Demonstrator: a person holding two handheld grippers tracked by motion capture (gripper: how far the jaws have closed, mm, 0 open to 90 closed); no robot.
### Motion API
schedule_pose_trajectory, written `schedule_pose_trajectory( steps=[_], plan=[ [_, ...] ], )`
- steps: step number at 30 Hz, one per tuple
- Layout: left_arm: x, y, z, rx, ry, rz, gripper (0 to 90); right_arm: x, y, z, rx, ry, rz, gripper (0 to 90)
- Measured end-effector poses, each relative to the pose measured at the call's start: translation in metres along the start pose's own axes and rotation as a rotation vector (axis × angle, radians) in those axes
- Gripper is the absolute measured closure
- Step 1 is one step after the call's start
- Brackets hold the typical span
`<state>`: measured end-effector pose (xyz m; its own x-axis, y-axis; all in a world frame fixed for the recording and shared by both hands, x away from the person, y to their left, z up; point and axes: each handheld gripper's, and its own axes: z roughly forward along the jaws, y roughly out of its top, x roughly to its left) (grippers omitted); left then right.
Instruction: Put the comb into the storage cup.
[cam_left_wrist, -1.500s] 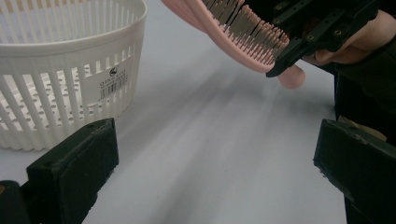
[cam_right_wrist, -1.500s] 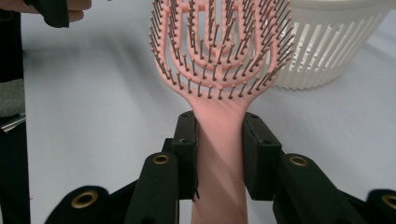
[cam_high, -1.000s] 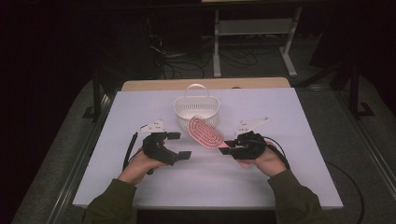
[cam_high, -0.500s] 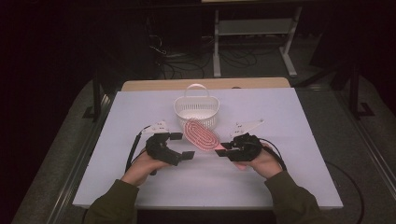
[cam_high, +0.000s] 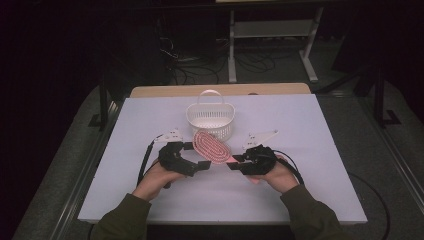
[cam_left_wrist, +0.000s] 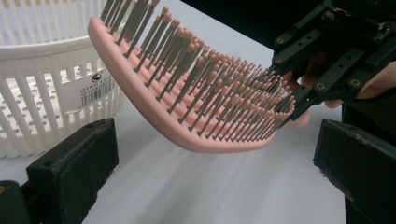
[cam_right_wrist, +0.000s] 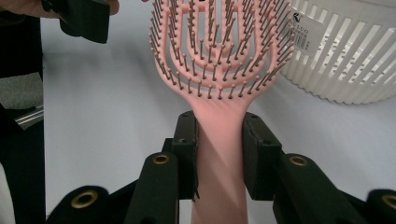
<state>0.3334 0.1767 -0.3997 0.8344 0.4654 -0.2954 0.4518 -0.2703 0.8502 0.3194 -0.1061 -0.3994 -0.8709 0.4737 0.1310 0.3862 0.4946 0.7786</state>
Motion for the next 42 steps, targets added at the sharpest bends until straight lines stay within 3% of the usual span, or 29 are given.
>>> schedule_pose_trajectory(
  steps=[8,12,17,42],
  plan=[
    [0.001,0.001,0.0,-0.009,0.018,-0.027,0.0,0.002,0.0,0.003,-0.008,0.006,-0.009,69.0],
    [0.001,0.001,0.0,-0.011,0.042,-0.019,0.4,0.003,0.0,0.005,-0.008,0.009,-0.014,69.0],
    [0.0,0.002,0.0,-0.02,0.027,-0.051,0.4,0.005,0.0,0.006,-0.013,0.006,-0.02,69.0],
    [0.002,0.003,-0.003,-0.06,0.036,-0.089,24.1,0.013,0.001,0.014,-0.019,0.001,-0.055,69.0]
  ],
)
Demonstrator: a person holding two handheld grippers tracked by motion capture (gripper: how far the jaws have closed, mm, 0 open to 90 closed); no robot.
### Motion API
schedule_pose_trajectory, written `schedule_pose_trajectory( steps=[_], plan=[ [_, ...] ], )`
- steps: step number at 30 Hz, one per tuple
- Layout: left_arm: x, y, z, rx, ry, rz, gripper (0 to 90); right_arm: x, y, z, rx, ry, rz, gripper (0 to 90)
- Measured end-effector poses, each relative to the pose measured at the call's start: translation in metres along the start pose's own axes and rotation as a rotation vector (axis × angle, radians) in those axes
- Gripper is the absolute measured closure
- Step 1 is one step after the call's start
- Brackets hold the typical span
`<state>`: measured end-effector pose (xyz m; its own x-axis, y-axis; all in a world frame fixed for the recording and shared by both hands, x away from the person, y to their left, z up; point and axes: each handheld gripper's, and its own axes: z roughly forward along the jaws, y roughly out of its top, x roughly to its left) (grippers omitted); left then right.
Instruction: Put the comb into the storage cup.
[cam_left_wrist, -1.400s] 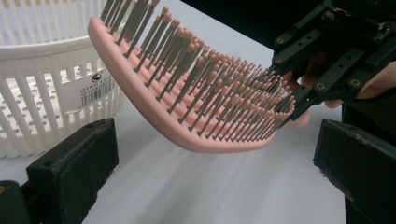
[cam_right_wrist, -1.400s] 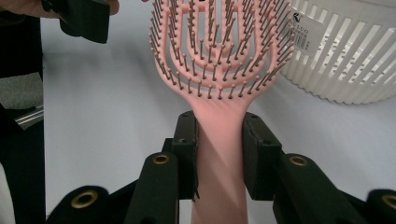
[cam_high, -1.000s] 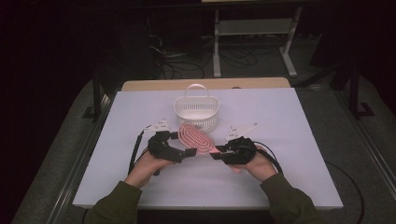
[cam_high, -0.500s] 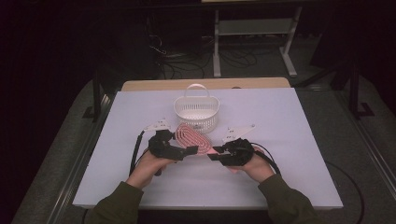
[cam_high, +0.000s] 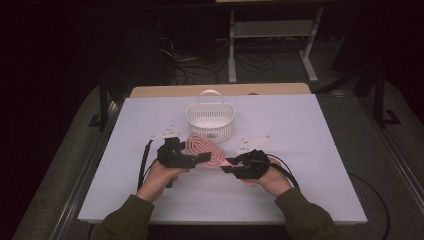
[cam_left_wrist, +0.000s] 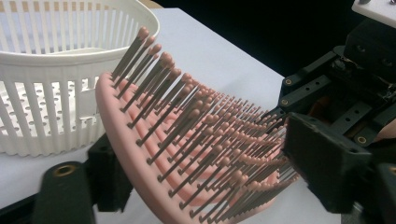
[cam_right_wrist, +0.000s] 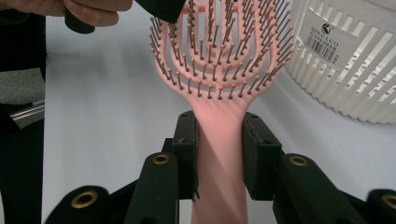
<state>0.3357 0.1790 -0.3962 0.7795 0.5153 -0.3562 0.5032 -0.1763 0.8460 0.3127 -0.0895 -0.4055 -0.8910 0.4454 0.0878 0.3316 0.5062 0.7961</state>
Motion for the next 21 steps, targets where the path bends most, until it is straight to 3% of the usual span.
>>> schedule_pose_trajectory(
  steps=[6,21],
  plan=[
    [0.0002,0.0,0.0005,0.006,-0.026,-0.028,34.4,0.0004,-0.0003,0.0006,-0.001,-0.013,-0.005,69.0],
    [0.0038,0.0009,-0.0012,0.007,-0.063,-0.075,48.8,0.0033,0.0003,0.0039,0.005,-0.031,-0.023,69.0]
  ],
)
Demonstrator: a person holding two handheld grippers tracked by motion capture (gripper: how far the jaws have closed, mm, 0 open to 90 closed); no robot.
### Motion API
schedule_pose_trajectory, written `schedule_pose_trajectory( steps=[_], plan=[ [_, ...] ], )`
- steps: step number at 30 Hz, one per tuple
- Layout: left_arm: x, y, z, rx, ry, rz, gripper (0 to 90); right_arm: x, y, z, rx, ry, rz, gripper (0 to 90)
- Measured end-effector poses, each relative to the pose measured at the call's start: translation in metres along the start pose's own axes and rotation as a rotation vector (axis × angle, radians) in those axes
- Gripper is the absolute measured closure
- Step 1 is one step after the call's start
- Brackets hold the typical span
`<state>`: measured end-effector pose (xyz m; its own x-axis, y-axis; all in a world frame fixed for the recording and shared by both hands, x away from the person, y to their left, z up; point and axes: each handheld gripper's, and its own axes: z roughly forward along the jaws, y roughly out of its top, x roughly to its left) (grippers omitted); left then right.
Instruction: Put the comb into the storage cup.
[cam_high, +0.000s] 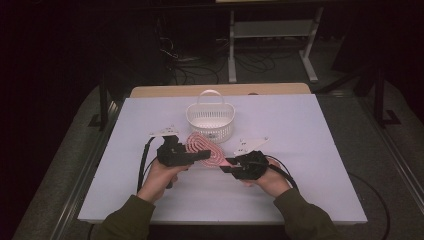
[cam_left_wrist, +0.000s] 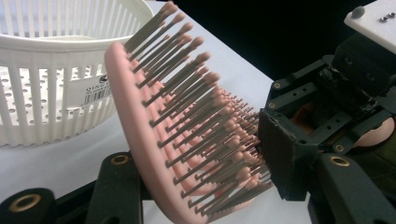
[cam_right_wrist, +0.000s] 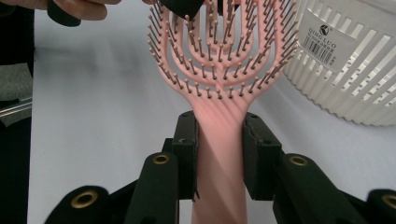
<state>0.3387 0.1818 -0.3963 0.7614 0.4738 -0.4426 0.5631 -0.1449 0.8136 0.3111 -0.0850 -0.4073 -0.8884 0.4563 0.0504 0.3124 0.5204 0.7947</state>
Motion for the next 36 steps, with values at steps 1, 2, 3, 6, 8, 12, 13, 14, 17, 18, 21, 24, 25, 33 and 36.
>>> schedule_pose_trajectory(
  steps=[1,2,3,6,8,12,13,14,17,18,21,24,25,33,36],
  plan=[
    [0.0001,0.0,-0.0002,-0.001,-0.002,-0.002,48.8,0.0003,0.0003,0.0006,0.0,-0.002,-0.006,69.0],
    [0.0003,0.0001,-0.0003,-0.002,-0.004,-0.003,49.4,0.0006,0.0006,0.0011,0.003,-0.004,-0.008,69.0],
    [0.0004,0.0002,-0.0005,-0.004,-0.006,-0.005,50.0,0.0008,0.0009,0.0017,0.003,-0.007,-0.01,69.0],
    [0.0004,0.0006,-0.0013,-0.011,-0.027,-0.012,54.1,0.0019,0.0019,0.0032,0.011,-0.026,-0.012,69.1],
    [0.0005,0.0013,-0.0018,-0.016,-0.034,-0.015,55.3,0.0009,0.0019,0.0039,0.009,-0.023,-0.01,69.1],
    [0.0019,0.0019,-0.0035,-0.027,-0.048,-0.027,57.6,0.0017,0.0035,0.0046,0.009,-0.026,-0.006,69.1],
    [0.002,0.002,-0.0039,-0.028,-0.048,-0.027,58.1,0.0018,0.0037,0.0052,0.01,-0.025,-0.007,69.1],
    [0.0019,0.002,-0.004,-0.031,-0.049,-0.027,58.5,0.002,0.0038,0.0058,0.009,-0.025,-0.008,69.2],
    [0.002,0.0024,-0.0046,-0.036,-0.061,-0.034,60.2,0.0022,0.0041,0.0069,0.014,-0.024,-0.015,69.2],
    [0.0022,0.0024,-0.0048,-0.037,-0.064,-0.035,60.6,0.0024,0.0042,0.007,0.013,-0.023,-0.015,69.2],
    [0.0021,0.0026,-0.005,-0.044,-0.072,-0.036,61.8,0.0026,0.0044,0.0074,0.014,-0.022,-0.017,69.3],
    [0.0013,0.0029,-0.0051,-0.046,-0.074,-0.032,62.8,0.003,0.0044,0.0083,0.017,-0.02,-0.019,69.3],
    [0.0013,0.0029,-0.0052,-0.047,-0.076,-0.03,62.8,0.003,0.0044,0.0083,0.017,-0.02,-0.019,69.3],
    [0.0015,0.0031,-0.0059,-0.053,-0.096,-0.028,64.0,0.0034,0.0048,0.0093,0.02,-0.016,-0.022,69.4],
    [0.0017,0.0031,-0.006,-0.053,-0.101,-0.027,64.2,0.0037,0.0048,0.0099,0.023,-0.014,-0.022,69.5]
  ],
)
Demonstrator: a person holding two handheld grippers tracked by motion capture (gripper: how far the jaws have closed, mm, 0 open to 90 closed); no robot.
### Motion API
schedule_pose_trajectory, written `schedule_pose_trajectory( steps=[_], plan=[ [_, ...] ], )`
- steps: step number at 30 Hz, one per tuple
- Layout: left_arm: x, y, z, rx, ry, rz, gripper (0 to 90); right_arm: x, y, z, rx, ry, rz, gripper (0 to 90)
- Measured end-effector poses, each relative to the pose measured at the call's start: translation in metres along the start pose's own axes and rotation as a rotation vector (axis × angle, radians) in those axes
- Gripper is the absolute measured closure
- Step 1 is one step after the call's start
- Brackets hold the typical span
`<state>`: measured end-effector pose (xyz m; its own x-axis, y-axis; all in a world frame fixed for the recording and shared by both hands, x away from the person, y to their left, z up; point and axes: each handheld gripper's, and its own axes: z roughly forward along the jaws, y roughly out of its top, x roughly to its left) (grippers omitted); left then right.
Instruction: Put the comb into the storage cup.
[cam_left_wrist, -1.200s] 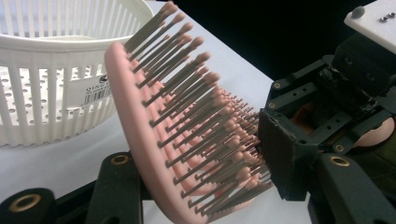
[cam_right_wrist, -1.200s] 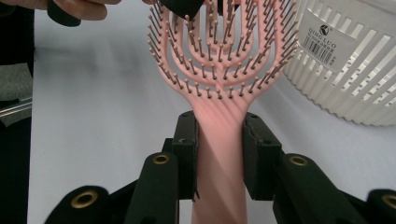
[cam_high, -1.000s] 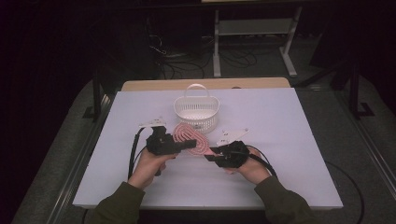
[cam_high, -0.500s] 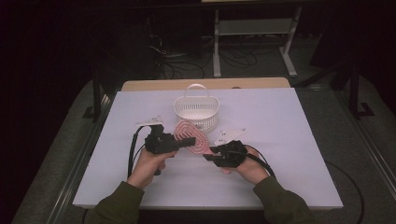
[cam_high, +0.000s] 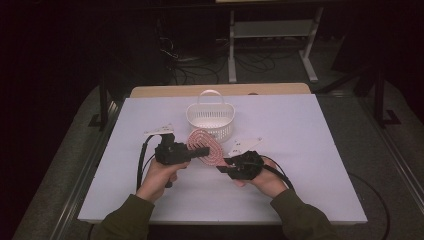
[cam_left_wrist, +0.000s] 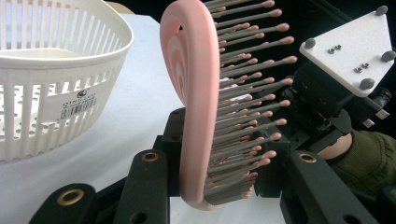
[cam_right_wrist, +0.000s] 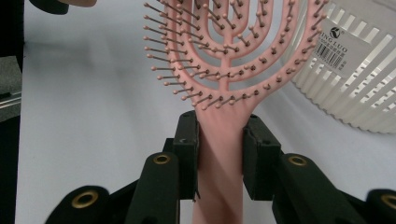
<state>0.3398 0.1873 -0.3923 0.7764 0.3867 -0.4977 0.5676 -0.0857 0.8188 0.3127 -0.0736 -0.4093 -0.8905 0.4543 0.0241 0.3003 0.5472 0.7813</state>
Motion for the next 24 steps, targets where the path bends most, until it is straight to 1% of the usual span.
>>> schedule_pose_trajectory(
  steps=[11,16,18,19,24],
  plan=[
    [0.0003,0.0002,-0.0005,-0.015,-0.011,-0.011,64.9,-0.0004,0.0002,0.0002,-0.007,0.003,0.004,69.3],
    [0.0003,0.0005,-0.0013,-0.025,-0.014,-0.014,65.0,-0.0006,0.0002,0.0002,-0.012,0.005,0.008,67.7],
    [0.0008,0.0009,-0.0028,-0.035,-0.015,-0.019,65.0,-0.0005,0.0002,0.0001,-0.012,0.009,0.012,64.2],
    [0.0009,0.0011,-0.0032,-0.043,-0.016,-0.025,65.0,-0.0002,0.0002,0.0006,-0.006,0.01,0.019,60.7],
    [0.0037,0.0024,-0.0086,-0.062,-0.013,-0.034,65.0,-0.001,-0.0002,0.0017,-0.005,0.0,0.036,49.5]
  ],
)
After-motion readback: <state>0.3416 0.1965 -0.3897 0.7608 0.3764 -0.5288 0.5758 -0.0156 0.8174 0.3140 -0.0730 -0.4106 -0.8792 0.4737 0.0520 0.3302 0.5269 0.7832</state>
